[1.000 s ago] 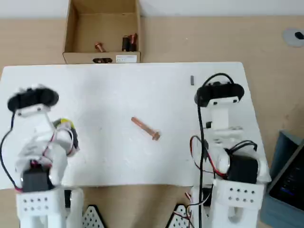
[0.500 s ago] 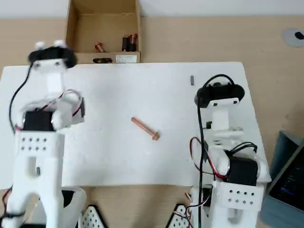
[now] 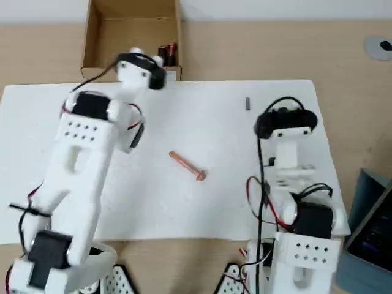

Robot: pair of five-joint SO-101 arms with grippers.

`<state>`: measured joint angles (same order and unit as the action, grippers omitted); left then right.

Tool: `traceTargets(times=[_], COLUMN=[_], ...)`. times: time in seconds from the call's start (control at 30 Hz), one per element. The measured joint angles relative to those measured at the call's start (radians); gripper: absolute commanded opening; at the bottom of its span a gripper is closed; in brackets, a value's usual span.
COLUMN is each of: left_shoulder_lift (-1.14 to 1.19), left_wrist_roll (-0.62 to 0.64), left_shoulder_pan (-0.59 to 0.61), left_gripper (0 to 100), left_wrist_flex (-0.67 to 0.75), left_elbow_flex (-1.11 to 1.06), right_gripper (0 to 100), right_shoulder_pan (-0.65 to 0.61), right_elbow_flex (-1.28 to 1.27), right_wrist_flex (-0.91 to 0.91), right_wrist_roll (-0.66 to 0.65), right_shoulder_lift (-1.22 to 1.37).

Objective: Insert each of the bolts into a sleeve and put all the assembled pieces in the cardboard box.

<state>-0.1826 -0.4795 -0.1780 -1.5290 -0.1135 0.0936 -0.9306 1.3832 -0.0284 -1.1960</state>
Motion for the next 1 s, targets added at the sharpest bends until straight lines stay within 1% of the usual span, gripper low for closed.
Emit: traceTargets(times=[0.07, 0.3, 0.57, 0.8, 1.0], left_shoulder_lift=[0.052, 0.196, 0.25, 0.292, 0.325], left_wrist_roll=[-0.044, -0.215, -0.468, -0.703, -0.858], left_shoulder_pan=[-0.015, -0.074, -0.135, -0.14, -0.14], left_gripper=[0, 1, 2, 8, 11], left_wrist_flex=[-0.031, -0.11, -0.118, -0.118, -0.118], left_elbow_flex=[0.043, 0.157, 0.183, 0.183, 0.183], right_gripper=[0.9, 0.9, 0.9, 0.9, 0.9], right_shoulder_pan=[0.017, 0.017, 0.017, 0.017, 0.021], right_elbow_flex=[0.0, 0.0, -0.015, -0.015, -0.015], right_wrist_flex=[0.0, 0.0, 0.0, 0.0, 0.0], right_wrist_roll=[0.0, 0.0, 0.0, 0.0, 0.0], right_shoulder_lift=[0.0, 0.0, 0.0, 0.0, 0.0])
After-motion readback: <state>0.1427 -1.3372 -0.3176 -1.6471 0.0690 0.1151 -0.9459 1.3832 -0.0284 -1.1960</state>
